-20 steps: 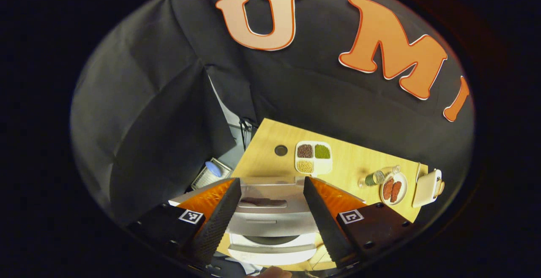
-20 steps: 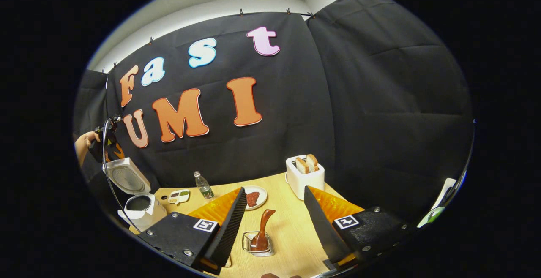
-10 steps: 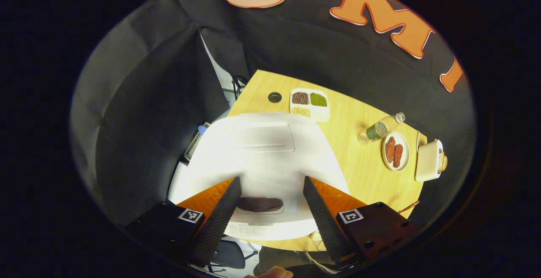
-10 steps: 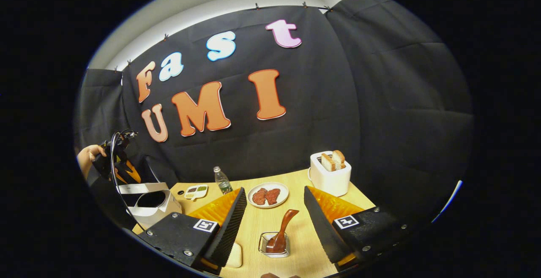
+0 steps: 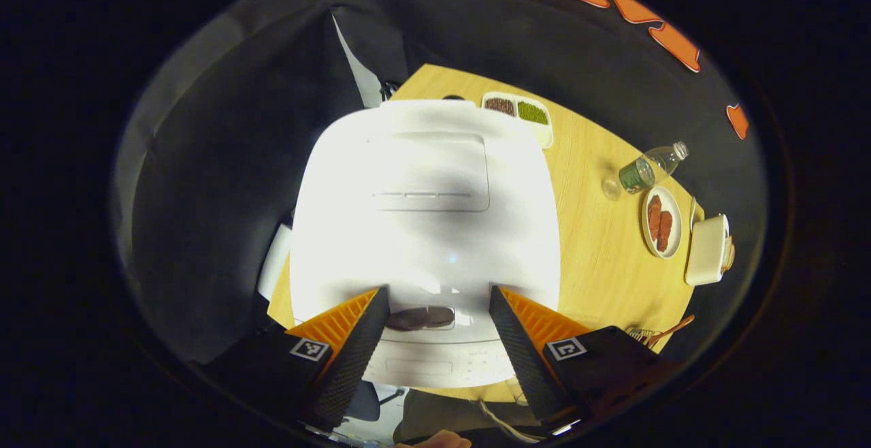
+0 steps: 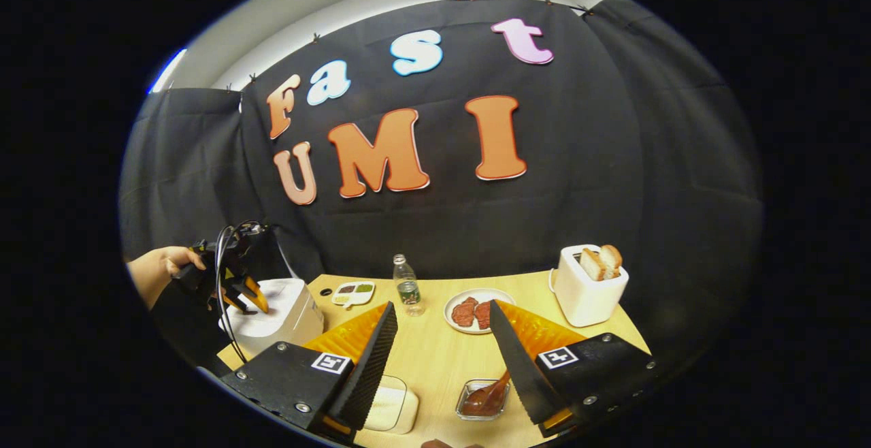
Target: Close the left gripper, press the button to open the rice cooker; take a wooden spoon from the chopstick holder with the right hand, scoop a spoonful of rice and pour it into the rice cooker, then put the wooden spoon back into the chopstick holder.
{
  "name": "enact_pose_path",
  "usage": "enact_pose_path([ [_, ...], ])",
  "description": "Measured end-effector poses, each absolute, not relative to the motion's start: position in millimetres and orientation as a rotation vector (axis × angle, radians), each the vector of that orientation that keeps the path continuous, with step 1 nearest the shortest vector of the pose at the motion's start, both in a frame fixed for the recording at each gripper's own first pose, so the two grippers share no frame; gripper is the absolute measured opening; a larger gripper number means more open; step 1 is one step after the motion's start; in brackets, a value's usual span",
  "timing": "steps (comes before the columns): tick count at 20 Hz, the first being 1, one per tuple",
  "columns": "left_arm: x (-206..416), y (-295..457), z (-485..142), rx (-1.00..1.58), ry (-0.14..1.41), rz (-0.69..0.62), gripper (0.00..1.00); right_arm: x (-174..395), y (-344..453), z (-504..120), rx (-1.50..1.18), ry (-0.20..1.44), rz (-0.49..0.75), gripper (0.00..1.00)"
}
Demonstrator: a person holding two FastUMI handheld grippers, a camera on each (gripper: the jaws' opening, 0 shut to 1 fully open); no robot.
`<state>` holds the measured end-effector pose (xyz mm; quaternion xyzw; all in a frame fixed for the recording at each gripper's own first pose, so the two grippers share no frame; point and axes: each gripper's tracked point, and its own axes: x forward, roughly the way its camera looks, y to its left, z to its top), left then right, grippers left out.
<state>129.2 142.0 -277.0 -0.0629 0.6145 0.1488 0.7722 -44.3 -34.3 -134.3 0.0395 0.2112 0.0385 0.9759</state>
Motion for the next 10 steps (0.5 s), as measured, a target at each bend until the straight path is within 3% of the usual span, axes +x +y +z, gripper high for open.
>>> enact_pose_path([
  [6, 138.8, 147.4, -273.4, -0.102, 1.175, 0.328, 0.98, -14.4, 15.3, -136.1, 0.071, 0.426, 0.193, 0.85],
  [10, 154.3, 147.7, -222.6, 0.008, 0.882, 0.306, 0.97, -2.6, 38.5, -126.5, 0.053, 0.388, 0.249, 0.85],
])
